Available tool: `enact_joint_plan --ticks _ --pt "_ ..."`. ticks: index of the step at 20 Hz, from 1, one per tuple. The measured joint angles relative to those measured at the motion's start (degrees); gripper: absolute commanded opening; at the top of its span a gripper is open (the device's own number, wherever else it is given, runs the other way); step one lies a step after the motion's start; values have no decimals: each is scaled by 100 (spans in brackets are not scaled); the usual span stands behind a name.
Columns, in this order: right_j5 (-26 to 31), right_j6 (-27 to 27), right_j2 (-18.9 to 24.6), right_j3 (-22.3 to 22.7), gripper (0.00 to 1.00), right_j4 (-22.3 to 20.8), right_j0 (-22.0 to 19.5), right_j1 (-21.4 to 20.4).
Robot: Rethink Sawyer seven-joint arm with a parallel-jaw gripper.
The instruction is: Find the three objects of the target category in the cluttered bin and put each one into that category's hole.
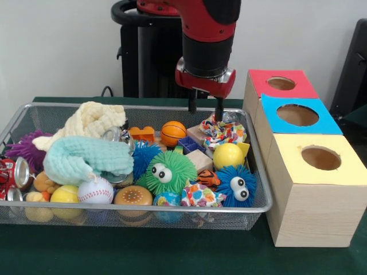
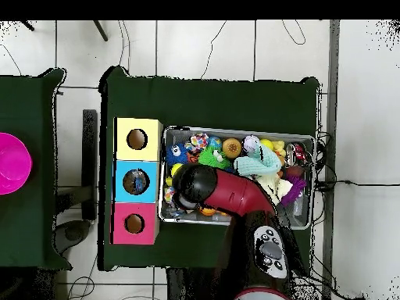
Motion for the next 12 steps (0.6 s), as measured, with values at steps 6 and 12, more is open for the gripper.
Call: enact_joint_plan --ticks 6,12 --pt "-85 0 225 231 100 124 -127 58" --pt "-721 0 461 444 100 145 -317 280"
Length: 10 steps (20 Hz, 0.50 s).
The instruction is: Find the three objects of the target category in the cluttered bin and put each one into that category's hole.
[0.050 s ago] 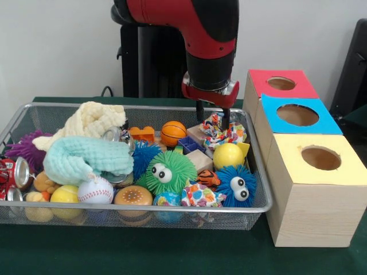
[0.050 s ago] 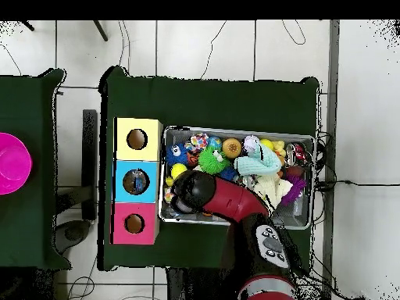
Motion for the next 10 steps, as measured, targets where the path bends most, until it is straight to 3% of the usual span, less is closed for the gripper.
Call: enact_joint_plan --ticks 10 --pt "-894 0 33 81 100 3 74 398"
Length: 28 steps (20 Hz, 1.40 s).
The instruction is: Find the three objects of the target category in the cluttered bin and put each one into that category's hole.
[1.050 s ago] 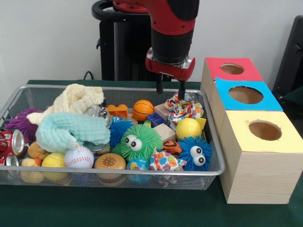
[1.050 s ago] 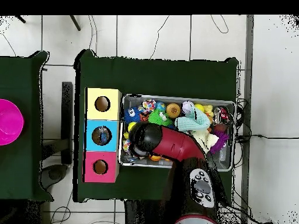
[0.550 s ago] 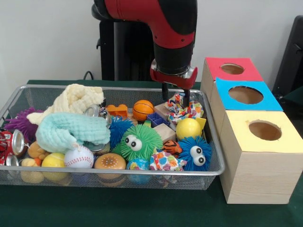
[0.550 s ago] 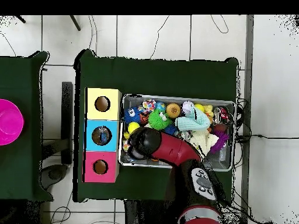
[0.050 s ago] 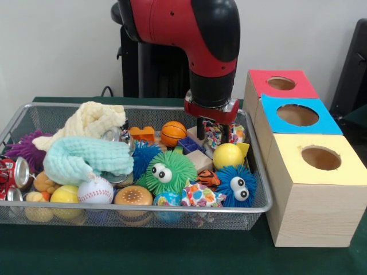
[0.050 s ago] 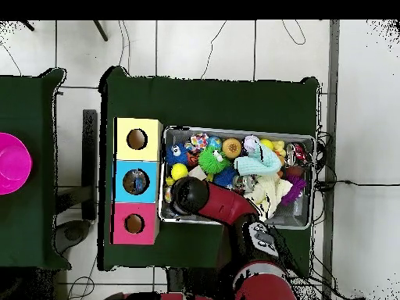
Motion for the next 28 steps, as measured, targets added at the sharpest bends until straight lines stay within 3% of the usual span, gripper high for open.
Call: enact_joint_plan --ticks 11,12,21,28 --pt "-32 0 -3 2 100 -1 34 -5" --pt "-32 0 -4 2 0 -2 34 -4" --pt "-99 0 -43 2 0 -1 143 101" --pt "-462 1 -354 -19 0 -256 477 123"
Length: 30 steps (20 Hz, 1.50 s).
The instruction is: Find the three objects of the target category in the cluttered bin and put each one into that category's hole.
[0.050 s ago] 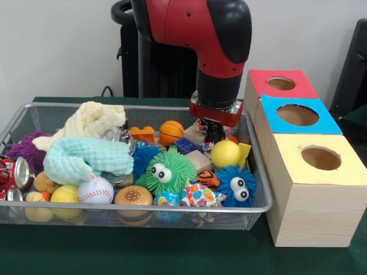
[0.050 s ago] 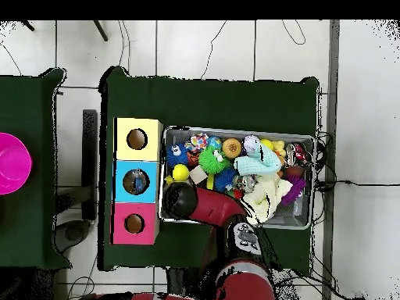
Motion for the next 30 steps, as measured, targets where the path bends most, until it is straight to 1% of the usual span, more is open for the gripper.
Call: enact_joint_plan --ticks 6,7,11,12,15,16,19,21,23,24,30 --pt "-264 1 -332 -114 0 -454 194 14" --pt "-273 -1 -424 -201 0 -646 192 16" --pt "-274 1 -511 -386 0 -959 127 12" --pt "-273 -1 -528 -505 0 -1147 37 1" --pt "-271 -1 -529 -628 0 -1329 -81 -6" --pt "-271 -1 -529 -724 0 -1469 -189 -9" --pt "-273 -1 -530 -852 0 -1681 -355 -25" --pt "-273 1 -528 -989 0 -1934 -540 -61" --pt "-271 1 -527 -1049 0 -2055 -626 -90" --pt "-271 1 -518 -1111 0 -2215 -739 -146" --pt "-264 1 -410 -1215 0 -2530 -1027 -324"
